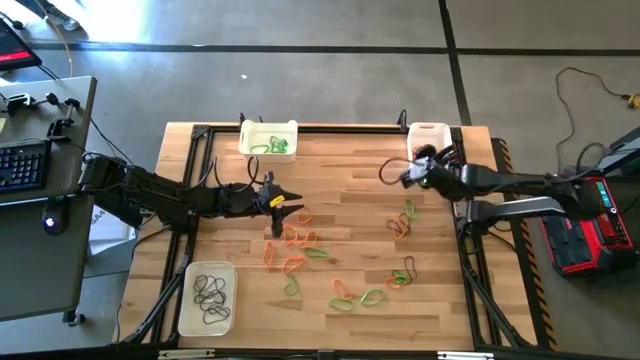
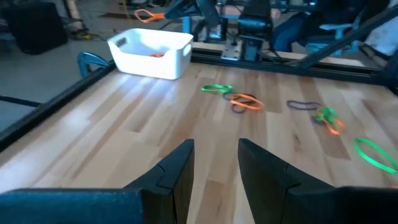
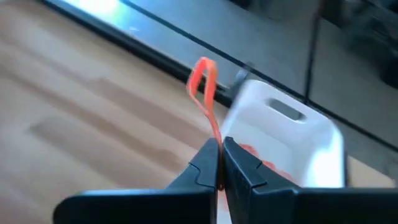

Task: Sort rubber bands into baskets
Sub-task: Put the orange rubber band into the top right white bin

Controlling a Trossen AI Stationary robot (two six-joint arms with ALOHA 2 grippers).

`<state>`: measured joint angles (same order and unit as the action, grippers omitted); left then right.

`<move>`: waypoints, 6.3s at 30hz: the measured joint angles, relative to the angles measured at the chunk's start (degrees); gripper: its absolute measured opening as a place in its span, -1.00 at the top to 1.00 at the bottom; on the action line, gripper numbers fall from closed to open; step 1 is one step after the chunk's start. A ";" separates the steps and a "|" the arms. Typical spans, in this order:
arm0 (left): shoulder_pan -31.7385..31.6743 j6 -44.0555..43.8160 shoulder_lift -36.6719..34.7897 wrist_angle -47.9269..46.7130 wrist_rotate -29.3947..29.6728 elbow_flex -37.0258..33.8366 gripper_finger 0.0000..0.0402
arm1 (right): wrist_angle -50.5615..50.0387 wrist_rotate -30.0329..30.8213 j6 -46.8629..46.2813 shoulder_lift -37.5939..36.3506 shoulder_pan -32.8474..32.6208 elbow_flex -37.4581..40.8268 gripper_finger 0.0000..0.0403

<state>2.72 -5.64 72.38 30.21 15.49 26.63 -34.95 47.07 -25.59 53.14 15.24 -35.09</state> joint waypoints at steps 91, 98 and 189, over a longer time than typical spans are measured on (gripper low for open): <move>-4.78 -0.23 19.06 -19.22 -9.76 16.07 0.99 | 33.10 -26.05 24.23 3.62 -13.34 2.34 0.18; -8.14 -4.66 13.66 -15.95 -12.27 15.01 1.00 | 40.05 -26.22 20.20 8.78 -15.34 5.94 0.27; -5.64 -7.64 10.99 16.12 -10.40 1.29 0.20 | -16.90 -10.92 -3.27 19.69 23.52 -19.50 1.00</move>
<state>-2.91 -13.28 83.37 46.33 5.09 27.92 -51.85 36.15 -28.86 72.84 38.76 -54.59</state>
